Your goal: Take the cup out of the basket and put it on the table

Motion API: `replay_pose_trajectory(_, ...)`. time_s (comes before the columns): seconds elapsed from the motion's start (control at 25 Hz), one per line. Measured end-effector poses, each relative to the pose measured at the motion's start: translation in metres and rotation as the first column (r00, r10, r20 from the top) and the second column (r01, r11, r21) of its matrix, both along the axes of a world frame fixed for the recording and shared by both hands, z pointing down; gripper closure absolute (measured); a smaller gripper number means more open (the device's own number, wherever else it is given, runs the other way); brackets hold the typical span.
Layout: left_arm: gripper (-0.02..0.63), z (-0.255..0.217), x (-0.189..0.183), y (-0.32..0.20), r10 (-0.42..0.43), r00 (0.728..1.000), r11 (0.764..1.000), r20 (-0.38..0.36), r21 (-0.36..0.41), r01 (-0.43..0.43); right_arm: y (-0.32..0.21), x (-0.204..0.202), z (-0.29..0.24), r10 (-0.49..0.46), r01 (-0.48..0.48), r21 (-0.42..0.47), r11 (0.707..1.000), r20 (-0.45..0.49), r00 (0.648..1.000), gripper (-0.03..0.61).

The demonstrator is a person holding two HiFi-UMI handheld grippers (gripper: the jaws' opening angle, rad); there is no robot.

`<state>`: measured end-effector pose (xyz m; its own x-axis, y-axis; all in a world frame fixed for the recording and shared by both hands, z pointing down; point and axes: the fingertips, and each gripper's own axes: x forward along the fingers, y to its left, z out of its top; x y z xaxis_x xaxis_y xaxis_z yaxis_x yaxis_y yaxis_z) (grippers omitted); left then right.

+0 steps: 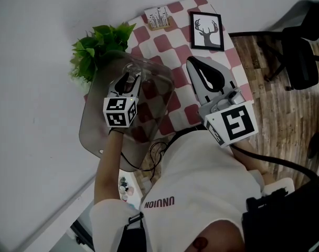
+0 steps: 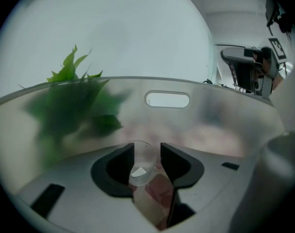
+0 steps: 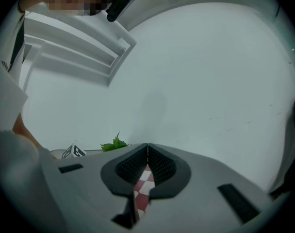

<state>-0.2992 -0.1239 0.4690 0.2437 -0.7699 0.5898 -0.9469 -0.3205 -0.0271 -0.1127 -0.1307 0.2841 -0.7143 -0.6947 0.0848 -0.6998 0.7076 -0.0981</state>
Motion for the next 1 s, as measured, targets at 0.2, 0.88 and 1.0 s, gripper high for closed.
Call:
replay_pose_trajectory(0.2,0.449,0.009,0.008,-0.001,0.074,0.997,0.997,0.020,-0.035,-0.073,-0.002,-0.002,0.003,0.003,-0.002,-0.030,1.000,0.014,1.000,0.560)
replay_pose_trajectory(0.88,0.449,0.040,0.015,-0.002,0.218,0.970,0.967,0.108,-0.155,-0.200,-0.006,0.000,0.007,0.025,-0.025,-0.038,0.999,-0.001,1.000,0.560)
replay_pose_trajectory(1.0,0.451,0.042,0.015,-0.002,0.229,0.966,0.965,0.116,-0.160,-0.210,-0.006,0.000,0.008,0.026,-0.026,-0.039,0.999,-0.001,1.000,0.560)
